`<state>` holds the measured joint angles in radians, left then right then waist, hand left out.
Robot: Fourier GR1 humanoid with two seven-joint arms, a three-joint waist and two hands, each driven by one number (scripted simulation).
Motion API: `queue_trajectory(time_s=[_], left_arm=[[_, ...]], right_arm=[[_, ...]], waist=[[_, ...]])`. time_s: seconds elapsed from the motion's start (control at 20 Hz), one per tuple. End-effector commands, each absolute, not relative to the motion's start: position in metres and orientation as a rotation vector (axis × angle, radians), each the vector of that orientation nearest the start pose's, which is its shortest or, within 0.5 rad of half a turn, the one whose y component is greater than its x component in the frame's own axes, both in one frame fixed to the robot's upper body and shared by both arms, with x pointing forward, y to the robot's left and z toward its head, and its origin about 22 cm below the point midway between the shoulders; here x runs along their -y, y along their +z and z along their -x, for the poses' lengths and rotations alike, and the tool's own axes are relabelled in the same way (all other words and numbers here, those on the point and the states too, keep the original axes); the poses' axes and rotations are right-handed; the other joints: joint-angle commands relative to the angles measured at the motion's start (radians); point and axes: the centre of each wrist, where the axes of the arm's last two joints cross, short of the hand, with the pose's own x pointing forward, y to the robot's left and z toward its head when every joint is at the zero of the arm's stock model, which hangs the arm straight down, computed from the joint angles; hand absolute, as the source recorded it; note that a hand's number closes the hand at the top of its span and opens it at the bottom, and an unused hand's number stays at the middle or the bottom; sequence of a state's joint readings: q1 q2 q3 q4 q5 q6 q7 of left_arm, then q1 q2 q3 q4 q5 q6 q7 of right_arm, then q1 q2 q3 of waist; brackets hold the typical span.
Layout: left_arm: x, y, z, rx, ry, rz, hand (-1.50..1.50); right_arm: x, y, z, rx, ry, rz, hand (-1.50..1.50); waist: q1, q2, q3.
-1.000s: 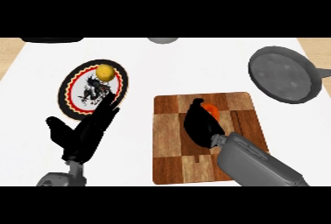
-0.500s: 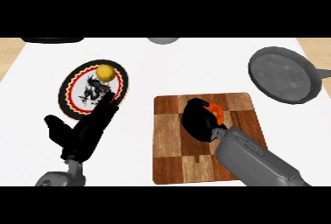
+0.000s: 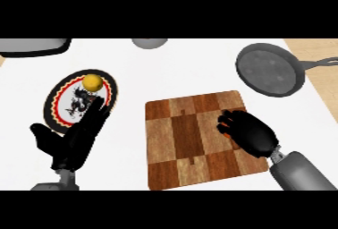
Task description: Pick the squash from the cutting board and place it in the pan
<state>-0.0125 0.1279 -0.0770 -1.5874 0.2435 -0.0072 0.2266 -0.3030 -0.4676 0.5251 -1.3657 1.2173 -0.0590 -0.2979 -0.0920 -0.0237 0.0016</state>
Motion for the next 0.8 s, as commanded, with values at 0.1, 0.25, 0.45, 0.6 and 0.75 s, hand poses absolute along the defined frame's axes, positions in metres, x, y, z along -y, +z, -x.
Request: queue_trajectory(time_s=[0.1, 0.25, 0.45, 0.6, 0.75], left_arm=[[-0.253, 0.007, -0.233, 1.346, 0.012, 0.147, 0.0], [-0.243, 0.009, -0.238, 1.353, 0.015, 0.155, 0.0], [-0.247, 0.005, -0.235, 1.359, -0.013, 0.165, 0.0], [-0.23, 0.006, -0.231, 1.353, -0.046, 0.203, 0.0], [-0.211, 0.018, -0.253, 1.366, -0.084, 0.2, 0.0]], right_arm=[[0.296, 0.049, -0.259, -2.729, -2.33, -1.083, 1.5], [0.321, 0.064, -0.248, -3.024, -2.169, -0.934, 1.5], [0.355, 0.075, -0.234, -3.394, -1.986, -0.693, 1.5], [0.4, 0.093, -0.227, -3.56, -1.882, -0.639, 1.5], [0.427, 0.095, -0.241, -3.73, -1.777, -0.591, 1.5]], waist=[[-0.018, 0.003, 0.0], [-0.021, 0.007, 0.0], [0.02, 0.015, -0.002], [0.055, 0.02, -0.001], [0.081, 0.027, -0.001]])
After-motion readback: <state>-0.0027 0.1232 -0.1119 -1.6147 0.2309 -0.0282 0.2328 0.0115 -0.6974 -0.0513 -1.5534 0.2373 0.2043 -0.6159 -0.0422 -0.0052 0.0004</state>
